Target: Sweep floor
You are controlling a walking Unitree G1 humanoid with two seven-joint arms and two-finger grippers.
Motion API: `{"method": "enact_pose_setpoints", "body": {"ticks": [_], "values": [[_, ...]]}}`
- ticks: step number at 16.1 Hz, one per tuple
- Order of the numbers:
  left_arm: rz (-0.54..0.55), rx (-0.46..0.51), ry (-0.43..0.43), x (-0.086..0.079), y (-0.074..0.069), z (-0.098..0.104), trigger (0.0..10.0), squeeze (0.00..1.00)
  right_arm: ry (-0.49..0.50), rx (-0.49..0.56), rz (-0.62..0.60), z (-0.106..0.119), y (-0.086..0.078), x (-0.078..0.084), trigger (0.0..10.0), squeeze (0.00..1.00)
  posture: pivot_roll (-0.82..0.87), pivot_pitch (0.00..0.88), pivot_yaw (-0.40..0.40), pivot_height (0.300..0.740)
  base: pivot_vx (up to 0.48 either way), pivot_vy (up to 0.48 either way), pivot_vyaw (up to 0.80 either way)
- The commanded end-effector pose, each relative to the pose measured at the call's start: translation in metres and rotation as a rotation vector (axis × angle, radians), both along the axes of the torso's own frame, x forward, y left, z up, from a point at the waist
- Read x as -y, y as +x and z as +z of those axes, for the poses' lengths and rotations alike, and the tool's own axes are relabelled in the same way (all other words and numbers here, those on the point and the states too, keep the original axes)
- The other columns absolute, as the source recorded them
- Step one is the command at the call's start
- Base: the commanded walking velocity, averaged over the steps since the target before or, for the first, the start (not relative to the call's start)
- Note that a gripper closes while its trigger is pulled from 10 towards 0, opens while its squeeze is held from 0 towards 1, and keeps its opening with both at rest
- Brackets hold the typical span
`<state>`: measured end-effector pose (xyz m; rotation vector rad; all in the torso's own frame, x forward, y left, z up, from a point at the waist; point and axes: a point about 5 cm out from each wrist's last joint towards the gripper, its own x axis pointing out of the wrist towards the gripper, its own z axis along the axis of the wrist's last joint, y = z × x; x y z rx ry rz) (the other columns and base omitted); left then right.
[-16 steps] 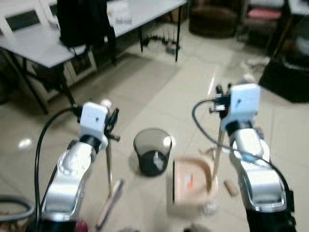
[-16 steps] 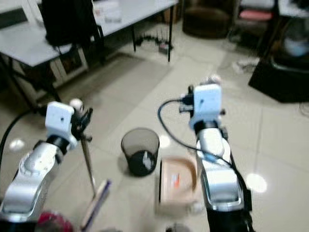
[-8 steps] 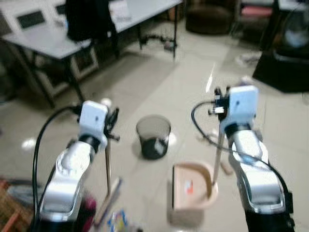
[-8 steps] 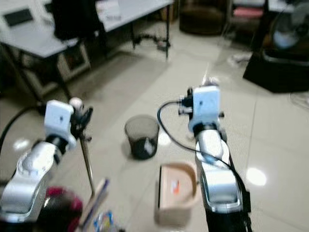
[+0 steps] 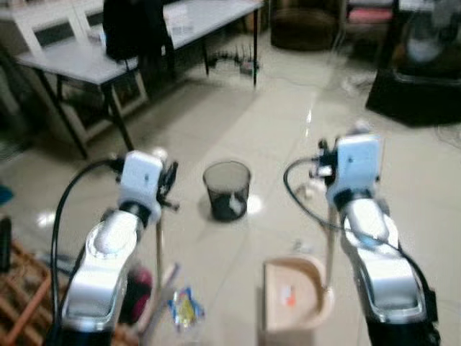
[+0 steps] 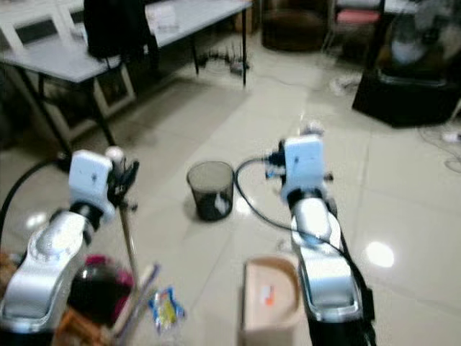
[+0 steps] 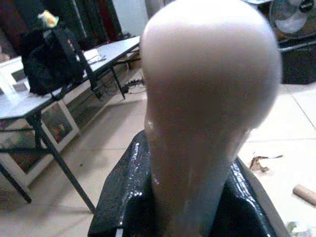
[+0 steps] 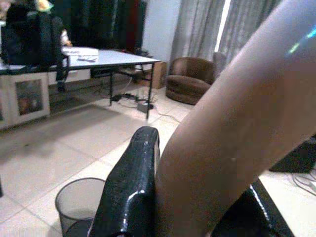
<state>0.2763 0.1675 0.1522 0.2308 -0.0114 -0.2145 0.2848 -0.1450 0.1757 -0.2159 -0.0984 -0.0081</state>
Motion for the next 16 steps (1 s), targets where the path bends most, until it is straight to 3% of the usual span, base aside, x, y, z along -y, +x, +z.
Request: {"method": "enact_pose_setpoints", "body": {"ticks": [1,6,16], "values": [[0.006,0.034,0.03,-0.0015,0.0034,0.0073,10.0,0.0,-0.013,0.036,0.008,0.0085,0.0015,-0.0032,10.0,0.0,-0.08,0.0,0.074,0.74,0.0,0.0,0.55],[0.004,0.03,0.04,0.0007,0.0045,0.0058,10.0,0.0,-0.008,0.023,-0.001,0.0053,0.0011,-0.0023,10.0,0.0,-0.08,0.0,0.076,0.74,0.3,0.0,0.8],[-0.014,0.031,0.037,0.005,0.0081,0.006,10.0,0.0,0.018,0.013,-0.031,0.0007,0.0004,0.0014,10.0,0.0,-0.08,0.0,0.08,0.74,0.304,0.0,0.0]]}}
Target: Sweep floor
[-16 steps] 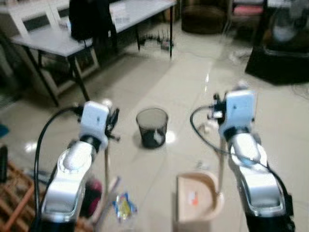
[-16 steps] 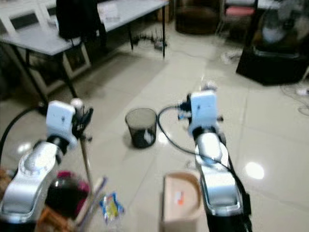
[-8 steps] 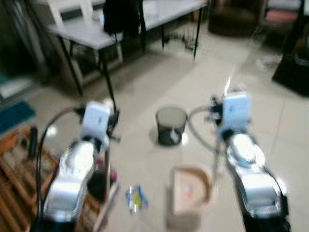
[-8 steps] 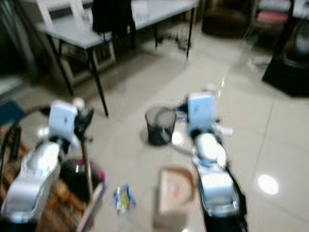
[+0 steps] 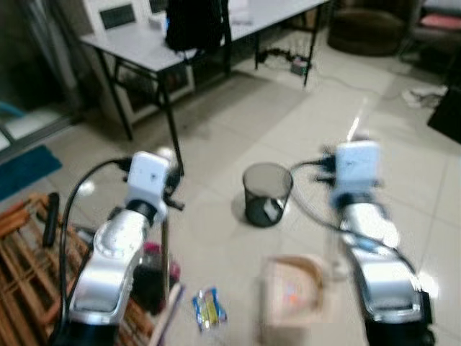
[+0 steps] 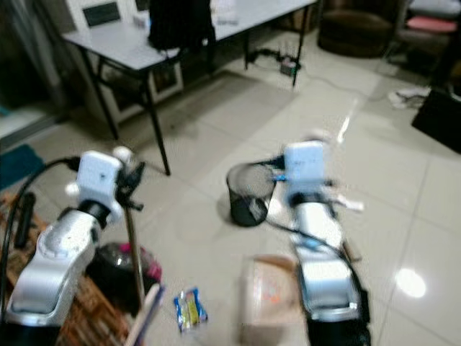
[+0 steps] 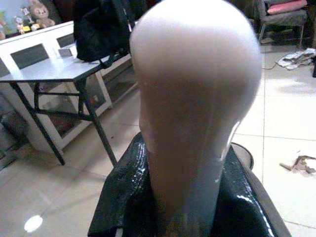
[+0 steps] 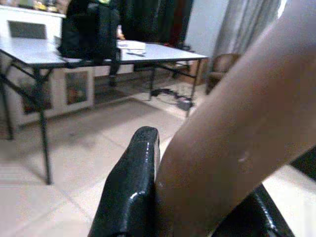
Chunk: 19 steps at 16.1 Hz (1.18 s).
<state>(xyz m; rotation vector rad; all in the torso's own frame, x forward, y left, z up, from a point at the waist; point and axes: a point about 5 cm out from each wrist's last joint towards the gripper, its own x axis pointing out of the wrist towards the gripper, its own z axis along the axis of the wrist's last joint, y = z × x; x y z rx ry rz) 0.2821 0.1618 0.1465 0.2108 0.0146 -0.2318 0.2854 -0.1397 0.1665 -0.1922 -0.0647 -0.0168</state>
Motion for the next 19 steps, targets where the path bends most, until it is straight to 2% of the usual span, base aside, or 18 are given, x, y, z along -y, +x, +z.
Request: {"method": "enact_pose_setpoints", "body": {"ticks": [1,9,11,12,14,15,16,18,19], "values": [[0.0,0.06,0.053,-0.001,0.002,0.012,10.0,0.0,-0.003,0.043,-0.016,0.009,0.0,0.006,10.0,0.0,-0.08,0.0,0.081,0.74,0.307,0.0,0.0],[0.0,0.036,0.022,0.003,0.005,0.003,10.0,0.0,0.001,0.041,0.009,0.002,0.006,0.002,10.0,0.0,-0.08,0.0,0.076,0.74,0.305,0.0,0.0],[-0.047,0.002,-0.009,0.009,0.004,-0.004,10.0,0.0,-0.017,0.017,0.001,-0.003,0.006,0.001,10.0,0.0,-0.08,0.0,0.067,0.74,0.129,0.0,0.0],[-0.09,-0.059,-0.034,0.016,0.002,-0.012,10.0,0.0,-0.022,-0.019,-0.005,-0.007,0.008,0.003,10.0,0.0,-0.07,0.0,0.053,0.74,0.0,0.0,0.0],[-0.162,-0.112,-0.088,0.025,0.0,-0.019,10.0,0.0,-0.027,-0.016,0.01,-0.008,0.01,0.002,10.0,0.0,-0.07,0.0,0.046,0.74,0.0,0.0,0.0],[-0.148,-0.109,-0.1,0.026,0.002,-0.021,10.0,0.0,-0.034,-0.014,0.017,-0.009,0.012,0.001,10.0,0.0,-0.07,0.01,0.046,0.74,0.0,0.0,0.0],[-0.078,-0.072,-0.089,0.023,0.011,-0.019,10.0,0.0,-0.037,-0.001,0.026,-0.007,0.015,0.001,10.0,0.0,-0.07,0.015,0.05,0.74,0.0,0.0,0.0],[-0.021,-0.004,0.009,0.02,0.023,-0.015,10.0,0.0,-0.041,0.015,0.026,-0.006,0.02,0.004,10.0,0.0,-0.06,0.036,0.057,0.74,0.0,0.0,0.0],[-0.024,0.004,0.02,0.02,0.024,-0.014,10.0,0.0,-0.042,0.015,0.025,-0.007,0.021,0.005,10.0,0.0,-0.06,0.045,0.06,0.74,0.0,0.0,0.0]]}}
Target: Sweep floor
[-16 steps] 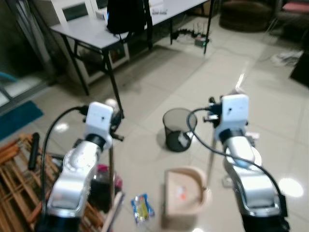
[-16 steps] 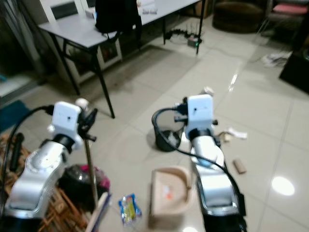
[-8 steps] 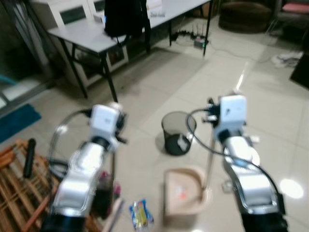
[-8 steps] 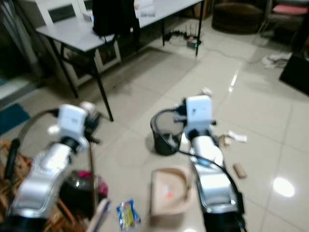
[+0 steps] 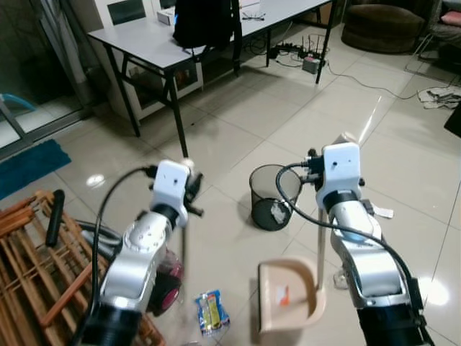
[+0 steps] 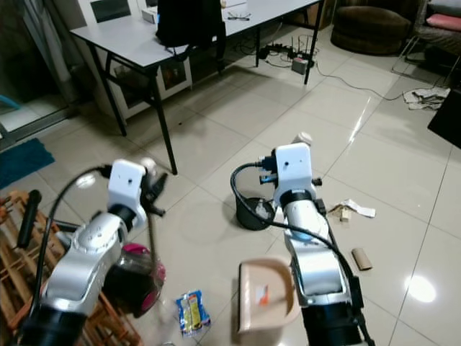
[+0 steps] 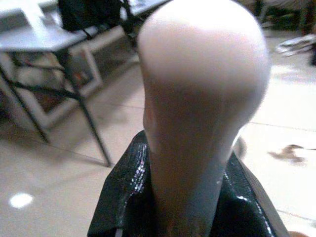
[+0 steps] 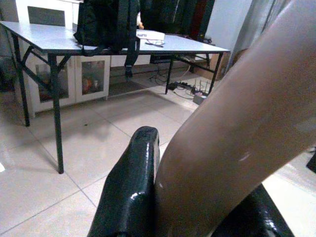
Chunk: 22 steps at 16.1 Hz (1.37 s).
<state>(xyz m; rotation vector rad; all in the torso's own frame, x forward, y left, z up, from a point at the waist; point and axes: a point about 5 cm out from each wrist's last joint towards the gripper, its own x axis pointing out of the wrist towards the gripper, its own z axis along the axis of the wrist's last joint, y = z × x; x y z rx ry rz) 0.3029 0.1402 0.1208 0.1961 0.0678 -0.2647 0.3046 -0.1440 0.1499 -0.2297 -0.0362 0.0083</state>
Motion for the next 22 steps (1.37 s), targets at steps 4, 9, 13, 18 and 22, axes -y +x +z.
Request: {"method": "enact_pose_setpoints", "body": {"ticks": [4,9,13,18,22], "values": [[0.002,0.08,0.032,0.011,0.013,0.004,10.0,0.0,-0.017,0.034,0.016,-0.004,0.007,0.0,10.0,0.0,-0.07,0.083,0.08,0.74,0.0,0.0,0.0],[0.039,0.131,0.038,0.041,0.032,-0.003,10.0,0.0,-0.005,0.025,-0.02,-0.019,0.018,0.003,10.0,0.0,-0.07,0.178,0.084,0.74,0.0,0.0,0.0],[0.077,0.184,0.079,0.056,0.038,-0.007,10.0,0.0,-0.03,0.084,-0.033,-0.017,0.025,0.005,10.0,0.0,-0.09,0.248,0.087,0.74,0.0,0.0,0.0],[0.101,0.204,0.094,0.069,0.04,-0.015,10.0,0.0,-0.074,0.101,-0.005,-0.024,0.029,-0.001,10.0,0.0,-0.13,0.321,0.068,0.74,0.0,0.0,0.0],[0.139,0.21,0.037,0.074,0.044,-0.012,10.0,0.0,-0.079,0.103,0.033,-0.037,0.023,-0.02,10.0,0.0,-0.13,0.334,0.052,0.74,0.0,0.0,0.0]]}}
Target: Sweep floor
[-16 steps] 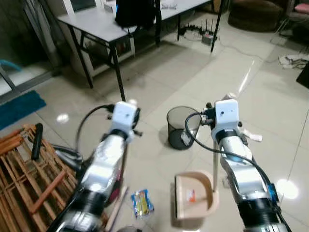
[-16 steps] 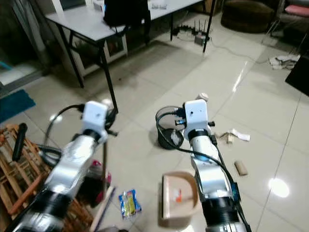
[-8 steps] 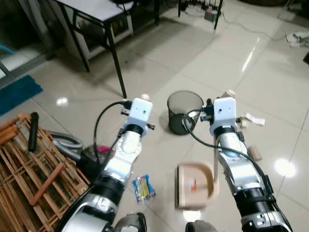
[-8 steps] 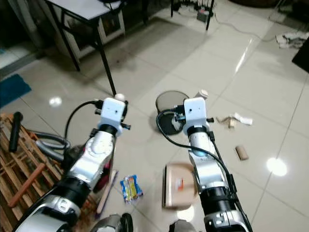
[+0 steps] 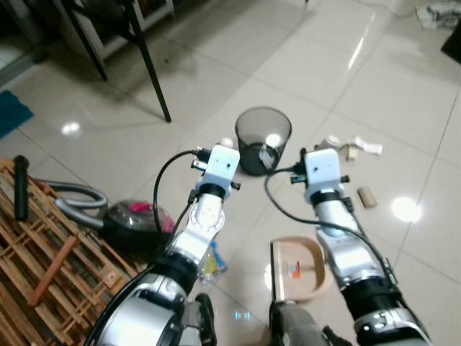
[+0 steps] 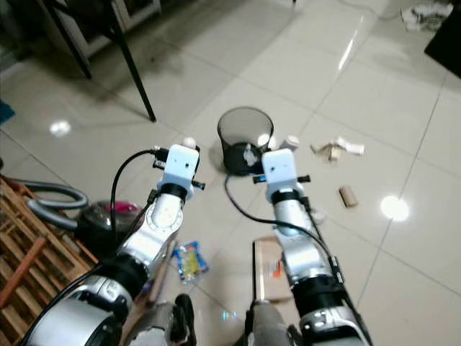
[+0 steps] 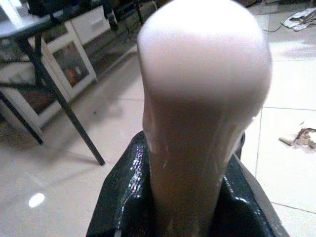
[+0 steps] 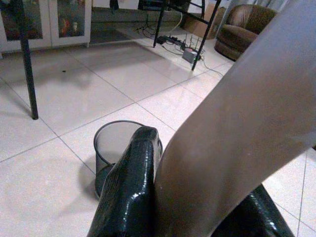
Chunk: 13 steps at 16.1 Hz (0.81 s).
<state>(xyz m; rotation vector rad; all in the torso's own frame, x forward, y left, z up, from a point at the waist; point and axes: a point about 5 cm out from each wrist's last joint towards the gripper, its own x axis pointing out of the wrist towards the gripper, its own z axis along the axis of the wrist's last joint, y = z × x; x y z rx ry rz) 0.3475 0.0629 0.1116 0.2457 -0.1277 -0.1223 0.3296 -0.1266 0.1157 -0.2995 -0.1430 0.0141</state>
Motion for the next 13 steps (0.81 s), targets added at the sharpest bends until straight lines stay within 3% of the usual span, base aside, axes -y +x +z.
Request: {"method": "enact_pose_setpoints", "body": {"ticks": [1,6,13], "values": [[0.028,-0.004,-0.021,-0.002,0.001,0.0,10.0,0.0,0.003,-0.007,0.012,-0.006,-0.003,-0.006,10.0,0.0,-0.12,0.335,0.05,0.74,0.0,0.0,0.0],[0.05,0.016,-0.199,0.014,0.01,0.023,10.0,0.0,0.114,-0.008,-0.004,-0.006,0.002,-0.02,10.0,0.0,-0.11,0.341,0.057,0.74,0.0,0.0,0.0],[0.196,-0.011,-0.408,0.014,0.027,0.052,10.0,0.0,0.185,-0.025,0.029,-0.011,-0.004,-0.037,10.0,0.0,-0.1,0.319,0.064,0.74,0.0,0.0,0.0]]}}
